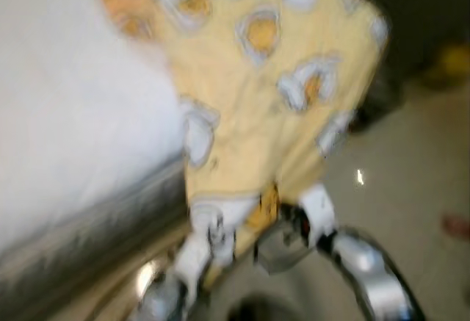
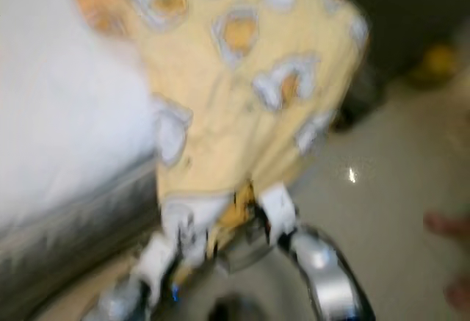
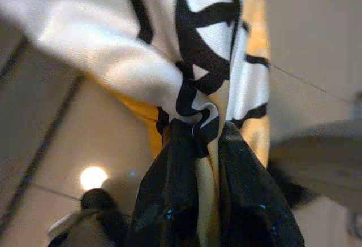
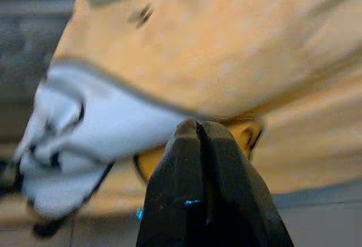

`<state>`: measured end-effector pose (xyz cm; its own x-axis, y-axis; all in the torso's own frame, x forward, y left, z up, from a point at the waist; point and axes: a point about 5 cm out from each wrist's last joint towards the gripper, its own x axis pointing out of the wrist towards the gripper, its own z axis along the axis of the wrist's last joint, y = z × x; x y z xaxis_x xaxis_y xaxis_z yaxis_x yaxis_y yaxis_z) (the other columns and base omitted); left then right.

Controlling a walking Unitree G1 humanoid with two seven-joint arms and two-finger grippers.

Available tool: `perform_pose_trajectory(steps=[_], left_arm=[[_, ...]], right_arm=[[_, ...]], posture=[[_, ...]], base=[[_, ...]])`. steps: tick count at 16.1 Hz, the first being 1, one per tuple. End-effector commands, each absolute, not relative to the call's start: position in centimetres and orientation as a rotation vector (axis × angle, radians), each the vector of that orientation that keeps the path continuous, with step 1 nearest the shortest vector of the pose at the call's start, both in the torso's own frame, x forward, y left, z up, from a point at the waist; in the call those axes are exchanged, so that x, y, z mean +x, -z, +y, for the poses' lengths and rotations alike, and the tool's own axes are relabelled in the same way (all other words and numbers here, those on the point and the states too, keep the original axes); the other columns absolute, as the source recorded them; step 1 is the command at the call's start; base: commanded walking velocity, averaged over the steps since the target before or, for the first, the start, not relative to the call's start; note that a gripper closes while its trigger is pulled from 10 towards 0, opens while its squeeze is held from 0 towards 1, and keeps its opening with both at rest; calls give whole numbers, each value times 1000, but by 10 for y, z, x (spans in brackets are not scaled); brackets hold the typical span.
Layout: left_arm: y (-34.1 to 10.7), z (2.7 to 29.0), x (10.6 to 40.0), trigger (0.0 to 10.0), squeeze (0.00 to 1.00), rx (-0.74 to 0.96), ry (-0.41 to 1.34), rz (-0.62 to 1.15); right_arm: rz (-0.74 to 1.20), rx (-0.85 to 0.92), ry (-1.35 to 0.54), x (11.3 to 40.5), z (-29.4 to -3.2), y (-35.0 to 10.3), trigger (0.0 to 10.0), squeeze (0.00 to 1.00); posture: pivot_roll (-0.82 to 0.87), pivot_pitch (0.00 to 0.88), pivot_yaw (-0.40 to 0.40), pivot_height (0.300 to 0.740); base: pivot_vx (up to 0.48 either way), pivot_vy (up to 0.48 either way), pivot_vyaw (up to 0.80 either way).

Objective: Clean up the room

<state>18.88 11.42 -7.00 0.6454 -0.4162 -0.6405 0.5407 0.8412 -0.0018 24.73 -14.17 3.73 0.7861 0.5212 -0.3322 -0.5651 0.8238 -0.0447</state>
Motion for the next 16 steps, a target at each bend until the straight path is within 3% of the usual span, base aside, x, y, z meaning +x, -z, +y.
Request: perform_pose_trajectory(steps=[1,5,11,16], left_arm=[[80,96,167,10000,0,173,625,752],[85,70,149,10000,0,25,695,818],[89,64,133,10000,0,84,865,887],[82,62,150,10000,0,60,737,788]], right_arm=[[358,-149,-564,241,-153,-31,10000,0],[363,-147,-572,239,-156,-30,10000,0],[479,-193,-707,222,-162,-19,10000,0],[466,-186,-707,225,-160,-20,10000,0]], posture=[[-135,254,-192,740],[-139,259,-198,740],[-143,254,-208,740],[-135,236,-211,740]], base=[[0,0,0],[0,0,0],[0,0,0],[0,0,0]])
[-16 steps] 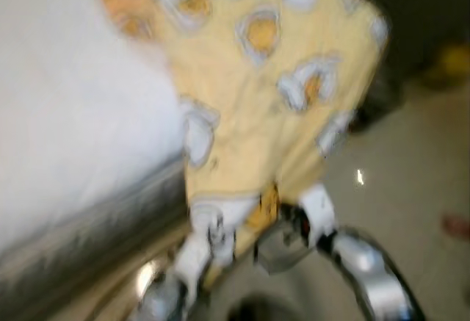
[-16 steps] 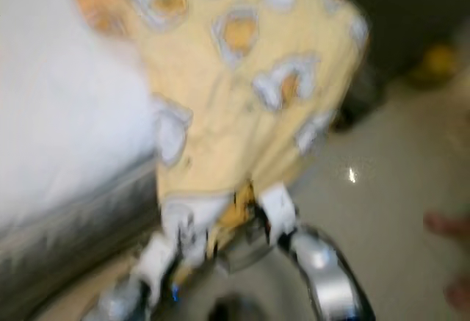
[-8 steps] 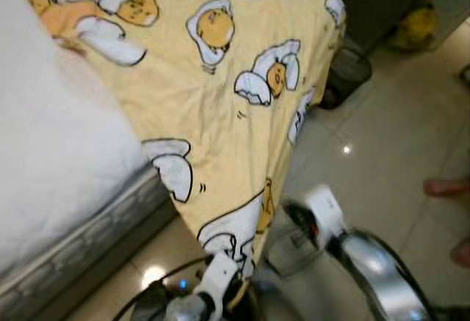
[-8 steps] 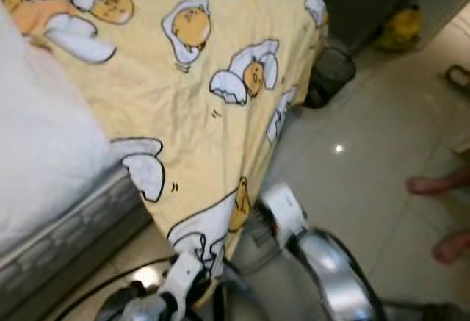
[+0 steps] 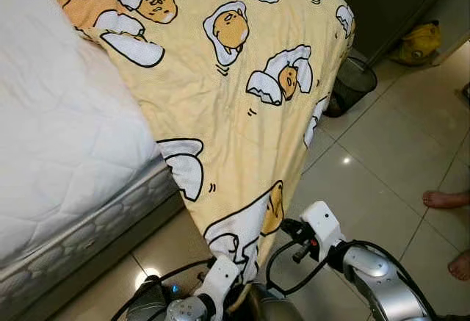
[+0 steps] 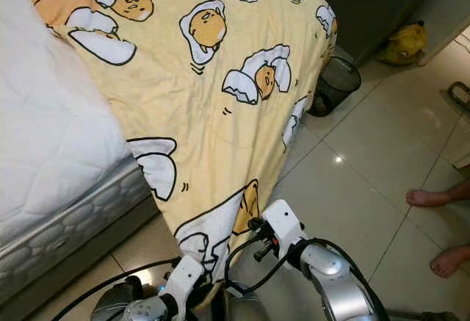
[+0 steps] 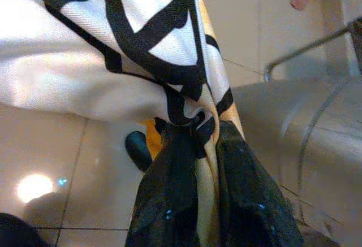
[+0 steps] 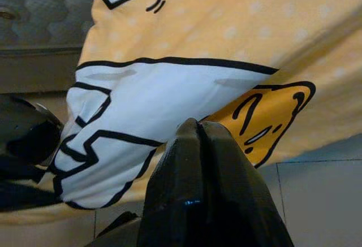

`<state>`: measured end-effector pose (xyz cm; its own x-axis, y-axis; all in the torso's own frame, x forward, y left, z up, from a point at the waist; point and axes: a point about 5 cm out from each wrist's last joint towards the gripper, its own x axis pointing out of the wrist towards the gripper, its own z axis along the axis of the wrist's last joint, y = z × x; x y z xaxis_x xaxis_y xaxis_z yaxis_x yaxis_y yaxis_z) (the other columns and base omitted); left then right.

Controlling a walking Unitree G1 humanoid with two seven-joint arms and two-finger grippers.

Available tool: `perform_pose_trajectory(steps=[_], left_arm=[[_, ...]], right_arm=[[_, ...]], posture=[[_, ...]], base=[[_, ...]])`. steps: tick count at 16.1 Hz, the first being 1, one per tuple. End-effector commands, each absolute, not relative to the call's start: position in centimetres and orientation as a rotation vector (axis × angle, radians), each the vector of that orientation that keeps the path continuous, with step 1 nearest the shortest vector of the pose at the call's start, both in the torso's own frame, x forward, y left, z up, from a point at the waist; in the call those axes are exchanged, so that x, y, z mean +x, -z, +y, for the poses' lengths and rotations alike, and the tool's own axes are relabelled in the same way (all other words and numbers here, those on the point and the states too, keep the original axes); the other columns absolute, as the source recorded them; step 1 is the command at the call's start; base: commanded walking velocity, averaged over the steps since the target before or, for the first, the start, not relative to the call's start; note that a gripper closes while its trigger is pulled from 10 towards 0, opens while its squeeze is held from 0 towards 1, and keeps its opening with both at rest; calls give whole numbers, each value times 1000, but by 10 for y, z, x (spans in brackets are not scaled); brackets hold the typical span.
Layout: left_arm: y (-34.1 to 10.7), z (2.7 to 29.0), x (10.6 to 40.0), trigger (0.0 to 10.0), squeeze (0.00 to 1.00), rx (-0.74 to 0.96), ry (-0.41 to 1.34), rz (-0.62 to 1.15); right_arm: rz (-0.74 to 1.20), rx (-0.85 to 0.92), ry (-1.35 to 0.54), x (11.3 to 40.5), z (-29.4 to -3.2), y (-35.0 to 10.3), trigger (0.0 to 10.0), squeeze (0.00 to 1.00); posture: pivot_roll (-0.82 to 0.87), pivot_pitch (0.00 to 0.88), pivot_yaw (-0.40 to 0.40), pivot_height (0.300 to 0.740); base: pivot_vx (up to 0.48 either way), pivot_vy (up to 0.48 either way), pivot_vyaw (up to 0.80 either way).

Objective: Clean up the room

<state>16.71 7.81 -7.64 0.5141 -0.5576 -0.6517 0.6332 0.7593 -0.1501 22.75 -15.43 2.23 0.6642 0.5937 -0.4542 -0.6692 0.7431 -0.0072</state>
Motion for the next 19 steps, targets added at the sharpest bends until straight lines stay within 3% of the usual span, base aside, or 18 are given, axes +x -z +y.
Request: perform_pose_trajectory(steps=[1,6,11,16,19], left_arm=[[81,63,152,10000,0,65,728,784],[81,68,155,10000,0,87,707,781],[79,48,153,10000,0,71,757,778],[80,49,150,10000,0,55,759,803],[82,40,138,10000,0,-41,800,842]], right_arm=[[461,-182,-707,226,-159,-21,10000,0],[471,-172,-736,226,-157,-20,10000,0],[519,-180,-811,217,-156,-16,10000,0],[553,-291,-906,214,-173,-17,10000,0],[557,-282,-913,214,-174,-17,10000,0]], posture=[[-134,235,-211,740],[-131,232,-210,740],[-142,242,-210,740],[-148,248,-213,740],[-147,250,-215,740]], base=[[0,0,0],[-387,0,0],[0,0,0],[0,0,0],[0,0,0]])
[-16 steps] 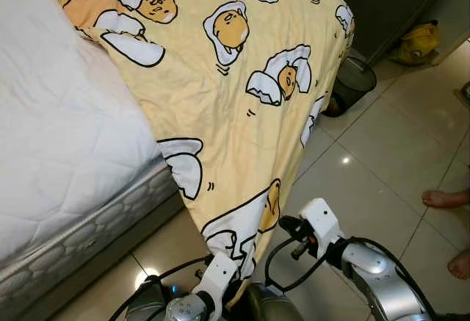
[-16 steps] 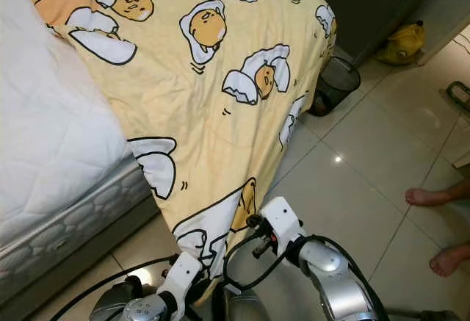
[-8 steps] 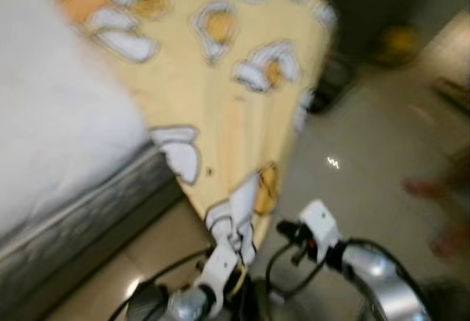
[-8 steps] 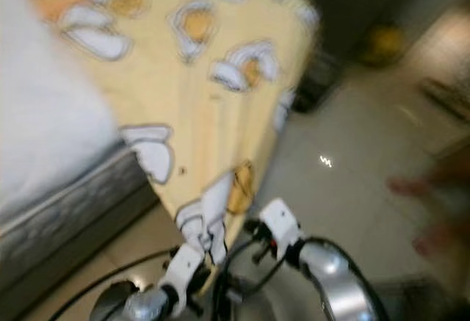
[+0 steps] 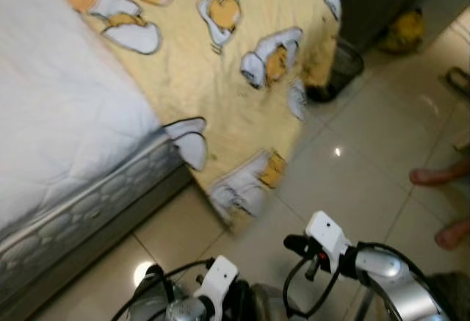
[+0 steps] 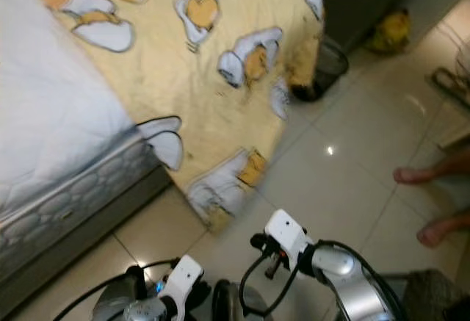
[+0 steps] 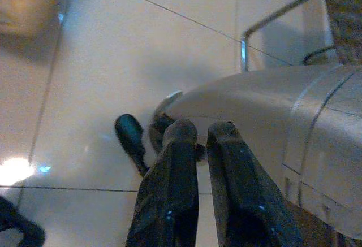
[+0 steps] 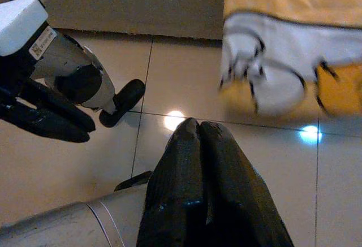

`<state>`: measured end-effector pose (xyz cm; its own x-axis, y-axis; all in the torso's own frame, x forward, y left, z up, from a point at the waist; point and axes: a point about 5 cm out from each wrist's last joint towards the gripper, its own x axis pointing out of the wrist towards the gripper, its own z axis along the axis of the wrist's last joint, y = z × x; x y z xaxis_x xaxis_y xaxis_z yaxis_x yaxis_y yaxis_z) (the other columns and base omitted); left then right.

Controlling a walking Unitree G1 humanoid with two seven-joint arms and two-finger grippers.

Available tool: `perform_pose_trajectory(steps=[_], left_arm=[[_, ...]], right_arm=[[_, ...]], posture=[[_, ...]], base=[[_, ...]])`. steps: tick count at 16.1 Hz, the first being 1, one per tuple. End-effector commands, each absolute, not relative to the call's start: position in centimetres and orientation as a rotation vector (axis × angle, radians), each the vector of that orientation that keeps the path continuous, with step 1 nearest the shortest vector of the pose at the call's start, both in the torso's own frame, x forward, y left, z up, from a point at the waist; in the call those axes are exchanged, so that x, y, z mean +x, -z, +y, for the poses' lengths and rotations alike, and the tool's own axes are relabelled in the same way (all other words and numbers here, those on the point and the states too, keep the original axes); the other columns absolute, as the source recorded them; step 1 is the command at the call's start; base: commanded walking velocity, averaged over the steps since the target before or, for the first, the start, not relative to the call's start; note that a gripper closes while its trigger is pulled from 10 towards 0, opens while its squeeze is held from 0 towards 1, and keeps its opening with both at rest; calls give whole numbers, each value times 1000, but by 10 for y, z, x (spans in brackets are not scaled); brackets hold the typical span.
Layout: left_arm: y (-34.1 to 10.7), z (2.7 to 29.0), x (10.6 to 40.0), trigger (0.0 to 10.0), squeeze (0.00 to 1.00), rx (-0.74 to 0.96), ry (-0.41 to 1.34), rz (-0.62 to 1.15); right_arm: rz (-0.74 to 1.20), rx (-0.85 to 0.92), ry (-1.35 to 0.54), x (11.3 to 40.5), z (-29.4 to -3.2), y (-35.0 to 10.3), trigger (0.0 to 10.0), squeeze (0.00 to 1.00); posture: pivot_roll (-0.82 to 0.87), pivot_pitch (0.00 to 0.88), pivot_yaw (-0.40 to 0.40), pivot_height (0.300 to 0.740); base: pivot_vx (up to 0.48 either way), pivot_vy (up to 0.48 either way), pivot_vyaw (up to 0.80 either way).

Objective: Clean up the room

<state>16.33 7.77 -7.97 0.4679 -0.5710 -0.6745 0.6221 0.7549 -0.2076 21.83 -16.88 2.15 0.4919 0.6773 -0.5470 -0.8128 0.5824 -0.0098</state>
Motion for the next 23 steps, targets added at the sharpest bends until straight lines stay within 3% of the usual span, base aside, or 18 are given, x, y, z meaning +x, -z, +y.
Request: perform_pose_trajectory(steps=[1,4,7,10,12,16,17,23], left_arm=[[82,39,138,10000,0,-42,806,839],[77,52,158,10000,0,31,687,758],[40,103,224,10000,0,-40,285,465],[-24,134,268,10000,0,-39,140,110],[-52,145,279,10000,0,-61,36,-11],[-101,191,276,10000,0,-44,-257,-200],[-120,191,266,10000,0,62,-256,-269],[-123,203,248,10000,0,177,-281,-250]], right_arm=[[551,-274,-909,215,-173,-18,10000,0],[514,-226,-872,225,-166,-21,10000,0],[379,-90,-742,260,-146,-41,10000,0],[241,-37,-688,295,-123,-65,10000,0],[202,-14,-653,306,-121,-73,10000,0],[175,31,-578,331,-115,-82,10000,0],[164,25,-595,340,-106,-88,10000,0],[85,6,-714,356,-60,-113,10000,0]], posture=[[-144,251,-216,740],[-122,235,-210,740],[-56,177,-193,740],[33,69,-168,740],[67,14,-158,740],[209,0,-219,740],[248,0,-228,740],[400,19,-298,740]], base=[[0,0,0],[0,0,0],[0,0,0],[0,0,0],[0,0,0],[0,0,0],[0,0,0],[0,0,0]])
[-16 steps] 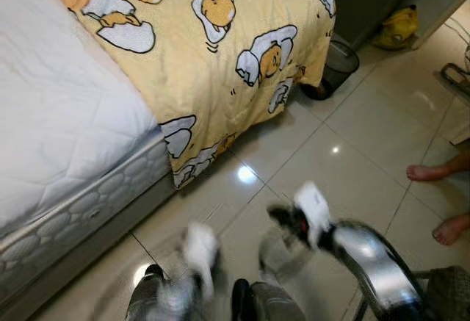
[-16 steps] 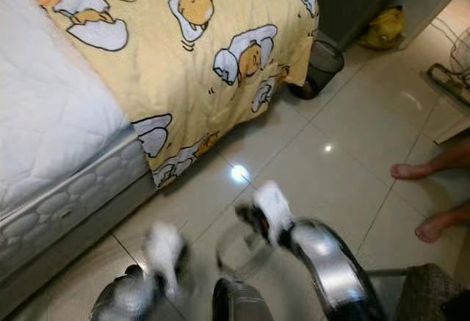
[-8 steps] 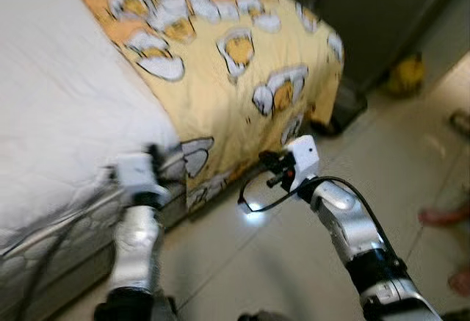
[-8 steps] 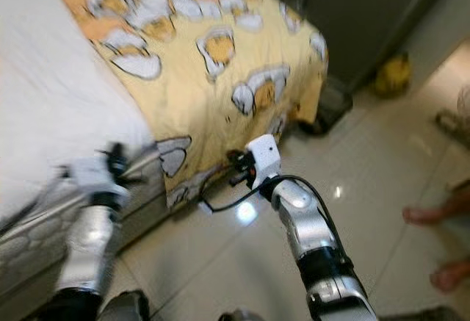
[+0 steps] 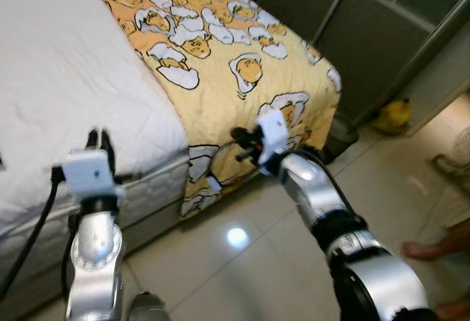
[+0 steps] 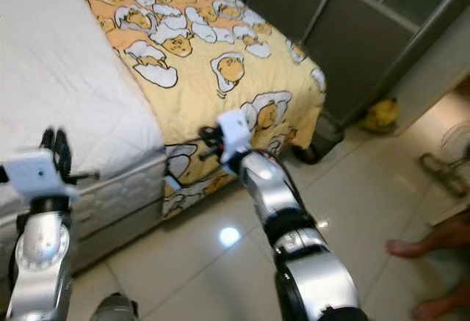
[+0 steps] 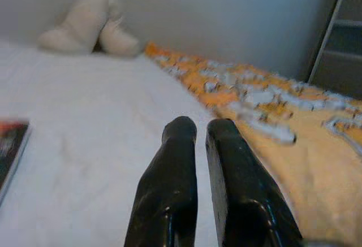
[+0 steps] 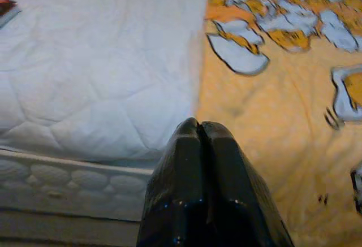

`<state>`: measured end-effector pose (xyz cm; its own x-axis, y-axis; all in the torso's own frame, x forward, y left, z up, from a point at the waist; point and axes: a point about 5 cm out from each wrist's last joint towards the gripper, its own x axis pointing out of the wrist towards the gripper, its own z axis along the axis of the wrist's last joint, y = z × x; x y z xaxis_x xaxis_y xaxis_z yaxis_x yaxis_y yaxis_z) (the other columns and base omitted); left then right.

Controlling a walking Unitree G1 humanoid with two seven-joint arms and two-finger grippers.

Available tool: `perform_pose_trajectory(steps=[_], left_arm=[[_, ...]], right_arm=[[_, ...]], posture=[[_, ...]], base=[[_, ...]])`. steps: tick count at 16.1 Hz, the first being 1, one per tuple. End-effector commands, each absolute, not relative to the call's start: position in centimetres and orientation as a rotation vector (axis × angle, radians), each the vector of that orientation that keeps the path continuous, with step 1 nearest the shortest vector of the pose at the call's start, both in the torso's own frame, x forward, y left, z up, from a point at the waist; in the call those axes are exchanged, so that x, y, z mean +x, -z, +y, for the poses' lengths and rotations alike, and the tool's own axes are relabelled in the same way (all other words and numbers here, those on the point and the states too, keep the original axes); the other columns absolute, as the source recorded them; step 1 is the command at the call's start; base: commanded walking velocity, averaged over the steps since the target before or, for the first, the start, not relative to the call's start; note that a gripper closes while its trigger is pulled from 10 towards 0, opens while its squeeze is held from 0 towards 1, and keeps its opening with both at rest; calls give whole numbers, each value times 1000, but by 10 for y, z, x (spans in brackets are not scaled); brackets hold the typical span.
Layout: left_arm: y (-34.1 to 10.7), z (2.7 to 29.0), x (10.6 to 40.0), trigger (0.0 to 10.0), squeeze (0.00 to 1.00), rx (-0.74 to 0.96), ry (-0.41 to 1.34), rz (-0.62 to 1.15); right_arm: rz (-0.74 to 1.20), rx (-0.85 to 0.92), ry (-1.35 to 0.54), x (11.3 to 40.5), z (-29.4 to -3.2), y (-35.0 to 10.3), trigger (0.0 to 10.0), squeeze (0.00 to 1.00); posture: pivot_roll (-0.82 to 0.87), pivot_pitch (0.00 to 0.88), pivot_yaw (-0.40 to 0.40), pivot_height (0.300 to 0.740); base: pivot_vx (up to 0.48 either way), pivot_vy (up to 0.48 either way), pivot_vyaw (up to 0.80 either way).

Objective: Clean up the room

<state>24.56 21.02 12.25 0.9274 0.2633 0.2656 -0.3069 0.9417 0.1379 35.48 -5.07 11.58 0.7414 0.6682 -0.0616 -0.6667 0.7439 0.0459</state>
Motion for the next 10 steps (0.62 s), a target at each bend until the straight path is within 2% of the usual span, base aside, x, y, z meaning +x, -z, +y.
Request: perform_pose_trajectory(steps=[1,4,6,10], left_arm=[[-122,204,248,10000,0,175,-284,-243],[-116,200,264,10000,0,175,-220,-178],[-120,187,285,10000,0,194,-125,-177],[-129,165,315,10000,0,175,11,-158]], right_arm=[[83,0,-720,356,-59,-113,10000,0],[34,-8,-672,365,-72,-124,10000,0],[-20,15,-577,370,-92,-132,10000,0],[-45,35,-507,361,-107,-122,10000,0]], posture=[[399,21,-305,740],[299,12,-264,740],[190,0,-205,740],[75,0,-126,740]], base=[[0,0,0],[0,0,0],[0,0,0],[0,0,0]])
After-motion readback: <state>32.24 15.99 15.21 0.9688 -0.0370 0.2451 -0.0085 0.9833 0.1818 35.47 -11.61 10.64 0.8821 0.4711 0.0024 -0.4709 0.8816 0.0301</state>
